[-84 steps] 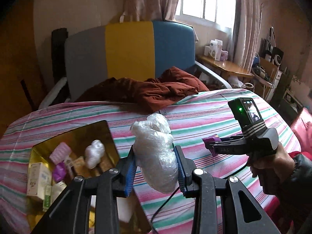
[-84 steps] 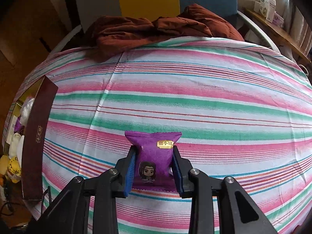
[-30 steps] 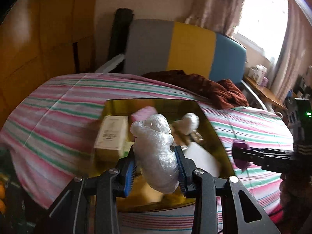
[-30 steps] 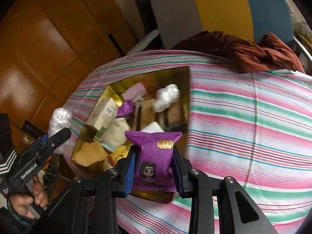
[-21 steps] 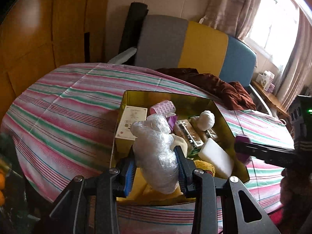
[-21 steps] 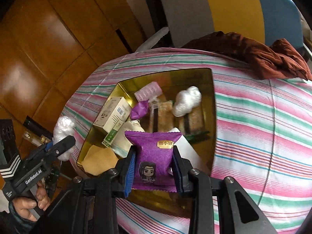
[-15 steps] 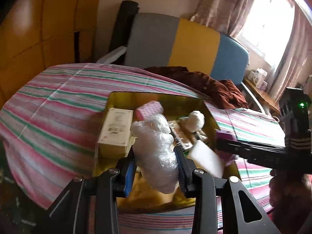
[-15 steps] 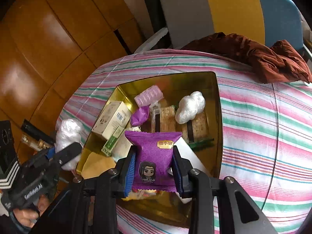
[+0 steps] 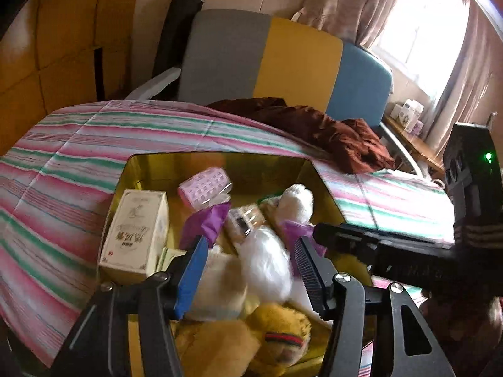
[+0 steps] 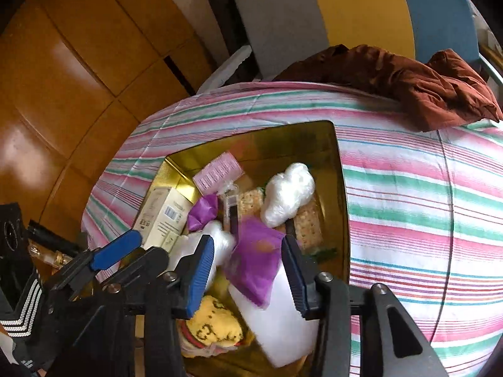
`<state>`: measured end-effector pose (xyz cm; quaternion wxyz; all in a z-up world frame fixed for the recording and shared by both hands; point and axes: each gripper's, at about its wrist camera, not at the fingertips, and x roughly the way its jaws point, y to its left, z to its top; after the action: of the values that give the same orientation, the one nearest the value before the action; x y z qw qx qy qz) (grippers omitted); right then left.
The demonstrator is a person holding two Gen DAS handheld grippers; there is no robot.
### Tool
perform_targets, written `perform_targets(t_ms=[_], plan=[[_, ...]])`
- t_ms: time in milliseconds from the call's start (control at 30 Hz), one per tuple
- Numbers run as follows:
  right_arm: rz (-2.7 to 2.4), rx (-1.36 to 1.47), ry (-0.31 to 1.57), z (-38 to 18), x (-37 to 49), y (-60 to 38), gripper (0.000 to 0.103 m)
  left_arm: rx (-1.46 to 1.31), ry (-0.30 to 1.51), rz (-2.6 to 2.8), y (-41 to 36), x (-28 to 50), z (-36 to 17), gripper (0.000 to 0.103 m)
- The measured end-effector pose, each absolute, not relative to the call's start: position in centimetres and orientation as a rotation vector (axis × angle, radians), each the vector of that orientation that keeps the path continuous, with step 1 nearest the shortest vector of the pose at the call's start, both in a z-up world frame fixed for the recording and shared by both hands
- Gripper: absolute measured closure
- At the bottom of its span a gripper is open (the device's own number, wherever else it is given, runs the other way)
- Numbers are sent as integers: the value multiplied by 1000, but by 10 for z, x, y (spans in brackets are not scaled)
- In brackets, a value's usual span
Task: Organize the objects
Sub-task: 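Carry the white ball and purple packet into the gold tray and release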
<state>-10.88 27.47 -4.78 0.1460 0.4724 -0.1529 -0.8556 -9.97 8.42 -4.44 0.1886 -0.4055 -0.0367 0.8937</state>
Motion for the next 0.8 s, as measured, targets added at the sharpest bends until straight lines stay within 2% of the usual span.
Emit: perform_targets(t_ms=[300, 400, 533, 600, 733, 800], plan=[[-2513, 1374, -383, -54, -86, 274, 51, -1169, -47, 2580, 67, -74, -53, 39], [-2539, 1365, -352, -51, -77, 271, 46, -1145, -43, 2612, 62, -66, -47, 33], [-2578, 1351, -290, -47, -67, 264, 38, -1119, -36, 2655, 58, -58, -39, 31], [-2604, 1341, -250, -44, -61, 262, 34, -1100, -37, 2674, 56, -53, -34, 24], [-2673, 1309, -172, -39, -43, 257, 29, -1060, -35, 2712, 55, -42, -27, 17], [-2702, 1298, -156, -38, -37, 255, 28, -1043, -29, 2727, 55, -37, -25, 9]])
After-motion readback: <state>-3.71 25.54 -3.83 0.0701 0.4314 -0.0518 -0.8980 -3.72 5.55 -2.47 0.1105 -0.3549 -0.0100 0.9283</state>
